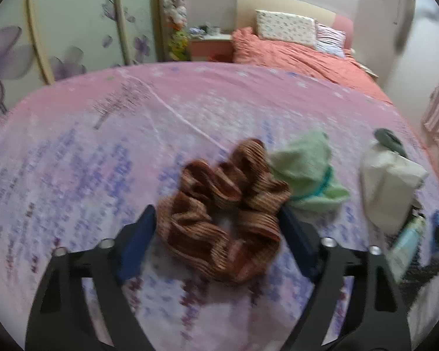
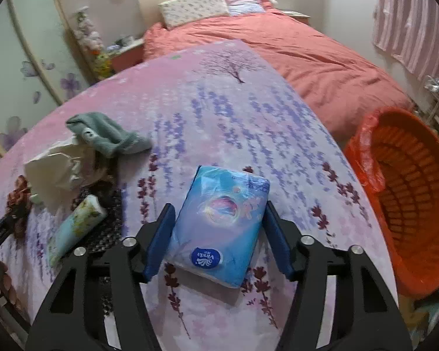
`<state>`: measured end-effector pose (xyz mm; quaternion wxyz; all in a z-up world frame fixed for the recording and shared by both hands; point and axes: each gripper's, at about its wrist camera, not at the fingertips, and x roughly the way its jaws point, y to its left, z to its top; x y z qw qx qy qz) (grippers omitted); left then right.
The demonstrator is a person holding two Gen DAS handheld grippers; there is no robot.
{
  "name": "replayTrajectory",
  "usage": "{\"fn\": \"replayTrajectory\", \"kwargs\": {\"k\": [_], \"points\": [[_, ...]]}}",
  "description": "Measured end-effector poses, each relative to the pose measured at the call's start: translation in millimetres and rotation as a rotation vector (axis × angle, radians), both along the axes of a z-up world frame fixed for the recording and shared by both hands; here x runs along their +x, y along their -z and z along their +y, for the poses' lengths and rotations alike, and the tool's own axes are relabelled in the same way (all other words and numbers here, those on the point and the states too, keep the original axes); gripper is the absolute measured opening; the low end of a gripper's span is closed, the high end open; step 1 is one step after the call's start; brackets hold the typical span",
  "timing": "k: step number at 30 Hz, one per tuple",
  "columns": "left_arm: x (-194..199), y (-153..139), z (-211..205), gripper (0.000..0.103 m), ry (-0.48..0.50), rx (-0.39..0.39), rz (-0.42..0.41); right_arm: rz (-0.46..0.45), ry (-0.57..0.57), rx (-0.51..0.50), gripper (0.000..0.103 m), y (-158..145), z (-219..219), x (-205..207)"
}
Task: Collect trash
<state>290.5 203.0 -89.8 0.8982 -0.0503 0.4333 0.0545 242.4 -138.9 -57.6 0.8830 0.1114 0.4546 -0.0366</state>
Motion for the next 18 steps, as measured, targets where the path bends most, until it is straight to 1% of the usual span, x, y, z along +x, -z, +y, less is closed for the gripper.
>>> {"fn": "replayTrajectory", "kwargs": {"k": [1,2,3,4,5,6,9,12,14,18], "points": [[-2,0,-1,0.077,0.011,-0.004,0.000,-0.018,-0.049,0.030,0.057,0,2,-1],[-5,1,-4,0.077,0.024,0.011,-0.003,-0.025,-0.078,0.033,0.057,1,5,-1],[-7,1,-6,0.077,0.030,0.033,-0.006,-0.032,-0.102,0.018,0.057,1,10,-1],[-8,2,-8,0.078,0.033,0.052,-0.001,-0.041,-0.116,-0.020,0.057,1,16,-2],[-9,2,-7,0.078,0.032,0.058,0.001,-0.051,-0.126,-0.051,0.057,1,20,-2],[-11,2,-6,0.083,0.029,0.058,0.001,-0.055,-0.131,-0.071,0.057,1,24,-2],[-12,3,0,0.088,-0.003,0.062,0.005,-0.043,-0.118,-0.100,0.057,5,29,2],[-10,6,6,0.089,-0.019,0.039,0.023,-0.050,-0.113,-0.155,0.058,7,37,1],[-9,7,8,0.089,-0.027,0.030,0.036,-0.048,-0.104,-0.145,0.058,7,35,1],[-9,8,7,0.090,-0.035,0.048,0.043,-0.047,-0.100,-0.139,0.059,7,32,2]]}}
